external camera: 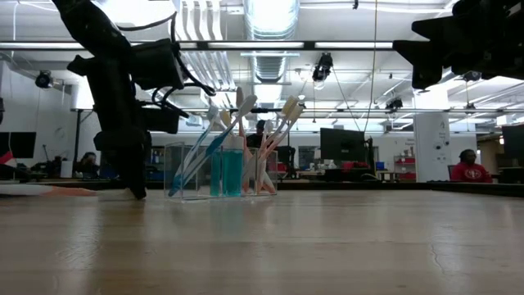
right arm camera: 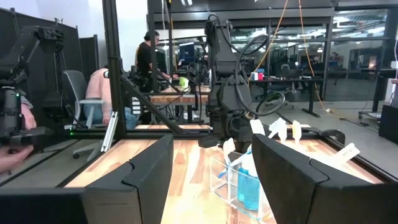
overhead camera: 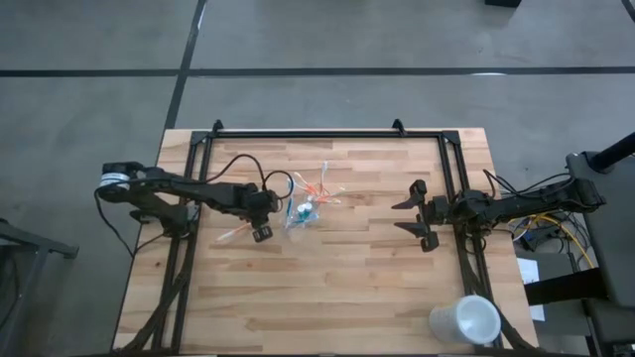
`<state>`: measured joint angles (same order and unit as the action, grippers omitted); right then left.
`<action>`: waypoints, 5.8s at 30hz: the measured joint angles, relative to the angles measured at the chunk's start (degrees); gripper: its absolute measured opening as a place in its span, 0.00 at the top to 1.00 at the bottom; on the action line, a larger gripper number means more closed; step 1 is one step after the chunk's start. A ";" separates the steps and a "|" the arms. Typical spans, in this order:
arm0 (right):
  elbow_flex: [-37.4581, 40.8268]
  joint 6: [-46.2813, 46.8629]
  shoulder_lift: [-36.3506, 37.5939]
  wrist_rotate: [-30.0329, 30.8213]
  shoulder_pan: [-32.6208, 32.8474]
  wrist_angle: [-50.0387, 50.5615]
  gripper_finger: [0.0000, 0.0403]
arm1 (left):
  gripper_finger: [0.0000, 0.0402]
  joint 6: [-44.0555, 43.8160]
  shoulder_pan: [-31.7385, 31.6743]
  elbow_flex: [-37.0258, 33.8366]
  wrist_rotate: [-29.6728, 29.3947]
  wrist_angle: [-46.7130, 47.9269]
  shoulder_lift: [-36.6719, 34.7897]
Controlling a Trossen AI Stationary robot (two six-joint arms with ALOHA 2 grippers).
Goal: Pick & Place toothbrushing station
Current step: Put the orange toothbrush into the transparent organizer, then return to Home Position
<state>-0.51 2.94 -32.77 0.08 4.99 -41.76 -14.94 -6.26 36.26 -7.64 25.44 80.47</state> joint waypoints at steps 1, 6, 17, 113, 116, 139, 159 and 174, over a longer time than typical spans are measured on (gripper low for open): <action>0.00 -0.06 0.00 0.00 -0.02 0.00 0.47 | 0.93 -0.13 -0.02 0.01 -0.01 0.29 -0.34; -0.01 -0.08 -0.02 0.00 -0.01 0.00 0.47 | 0.93 -0.15 -0.02 1.79 -0.85 2.29 -3.85; -0.01 0.00 -0.02 0.02 -0.01 0.00 0.47 | 0.93 -0.21 0.07 5.11 -12.22 -1.49 -21.51; -0.01 0.00 -0.04 0.00 0.00 0.02 0.47 | 0.92 5.25 -0.11 4.65 -15.42 -77.69 14.86; 0.00 -0.05 -0.04 -0.02 0.00 0.02 0.47 | 0.92 5.39 -0.11 4.65 -15.41 -77.56 14.69; 0.00 -0.03 -0.02 0.00 0.00 0.01 0.47 | 0.67 21.19 -0.02 6.50 -14.25 -78.98 0.32; 0.00 0.01 -0.04 0.00 0.00 0.00 0.47 | 0.66 17.94 0.83 8.47 2.40 -28.20 -39.74; 0.00 -0.07 0.00 0.00 0.00 0.00 0.47 | 0.66 16.54 0.81 0.66 9.14 -16.78 -56.10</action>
<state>-0.52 2.87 -32.77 0.08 4.99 -41.76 1.59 -5.45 36.91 1.50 8.66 24.37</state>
